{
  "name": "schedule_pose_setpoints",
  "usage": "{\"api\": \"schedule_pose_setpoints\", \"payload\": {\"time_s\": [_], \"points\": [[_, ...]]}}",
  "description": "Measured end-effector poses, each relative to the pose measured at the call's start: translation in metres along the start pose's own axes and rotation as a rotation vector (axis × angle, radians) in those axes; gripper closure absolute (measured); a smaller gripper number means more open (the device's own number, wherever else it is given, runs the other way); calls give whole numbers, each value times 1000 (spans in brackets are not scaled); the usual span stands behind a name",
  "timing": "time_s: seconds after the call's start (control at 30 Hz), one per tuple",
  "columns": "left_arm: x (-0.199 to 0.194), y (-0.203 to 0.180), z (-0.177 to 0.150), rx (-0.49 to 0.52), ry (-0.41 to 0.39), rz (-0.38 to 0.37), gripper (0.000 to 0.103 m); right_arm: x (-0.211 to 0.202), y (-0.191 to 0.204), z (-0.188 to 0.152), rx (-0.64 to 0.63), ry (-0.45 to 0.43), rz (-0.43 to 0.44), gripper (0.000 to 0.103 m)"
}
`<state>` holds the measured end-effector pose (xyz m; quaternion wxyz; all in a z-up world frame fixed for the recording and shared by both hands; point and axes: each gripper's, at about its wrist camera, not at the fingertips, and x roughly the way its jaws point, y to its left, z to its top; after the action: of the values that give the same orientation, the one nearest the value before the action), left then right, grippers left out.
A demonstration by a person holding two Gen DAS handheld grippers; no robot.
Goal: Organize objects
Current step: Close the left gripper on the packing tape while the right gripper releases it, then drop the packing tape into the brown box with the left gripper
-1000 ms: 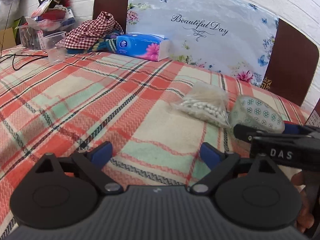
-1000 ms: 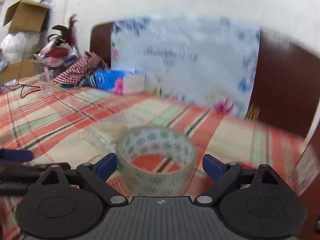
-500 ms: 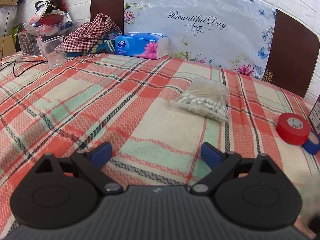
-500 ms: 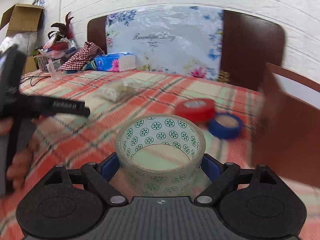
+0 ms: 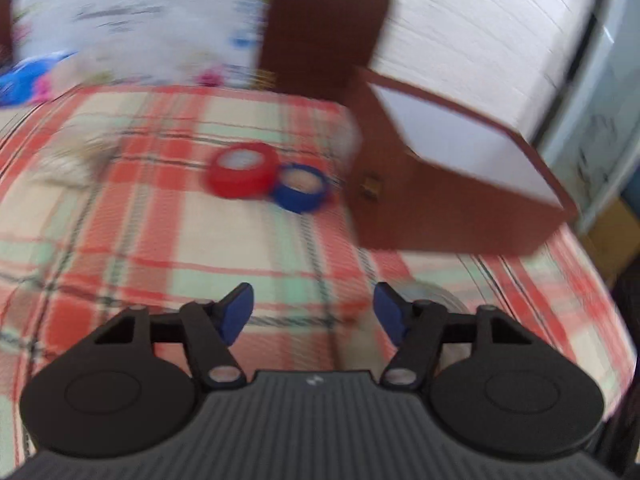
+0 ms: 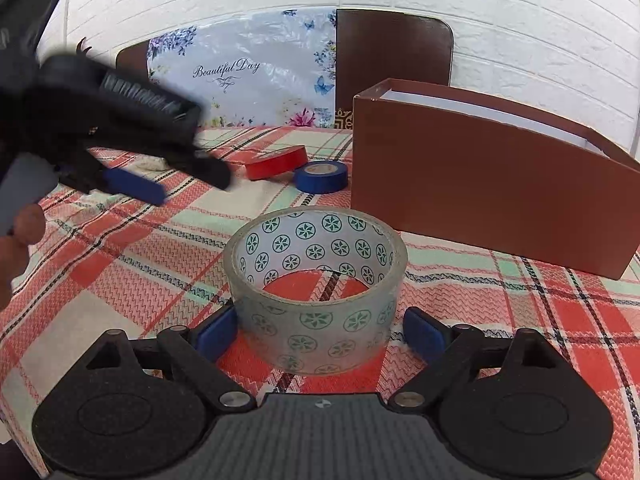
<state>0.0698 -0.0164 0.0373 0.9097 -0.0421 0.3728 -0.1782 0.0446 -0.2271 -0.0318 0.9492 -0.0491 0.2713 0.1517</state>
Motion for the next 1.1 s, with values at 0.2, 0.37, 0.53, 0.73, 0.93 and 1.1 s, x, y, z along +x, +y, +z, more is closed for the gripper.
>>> {"api": "schedule_pose_setpoints", "payload": {"time_s": [0.2, 0.37, 0.53, 0.73, 0.93, 1.1], "points": [[24, -21, -11, -4, 152, -28, 75, -3, 1, -2, -16, -25, 11, 20], [-14, -57, 26, 119, -19, -72, 71, -34, 4, 4, -54, -249, -90, 19], [-4, -111, 82, 177, -109, -126, 47, -35, -31, 40, 5, -421, -209, 19], [24, -148, 94, 218, -216, 15, 13, 15, -109, 89, 107, -371, -410, 17], [34, -116, 71, 184, -170, 55, 13, 3, -122, 63, 142, -405, -449, 13], [30, -82, 46, 111, -114, 110, 13, -8, -95, 28, 209, -307, -332, 11]]}}
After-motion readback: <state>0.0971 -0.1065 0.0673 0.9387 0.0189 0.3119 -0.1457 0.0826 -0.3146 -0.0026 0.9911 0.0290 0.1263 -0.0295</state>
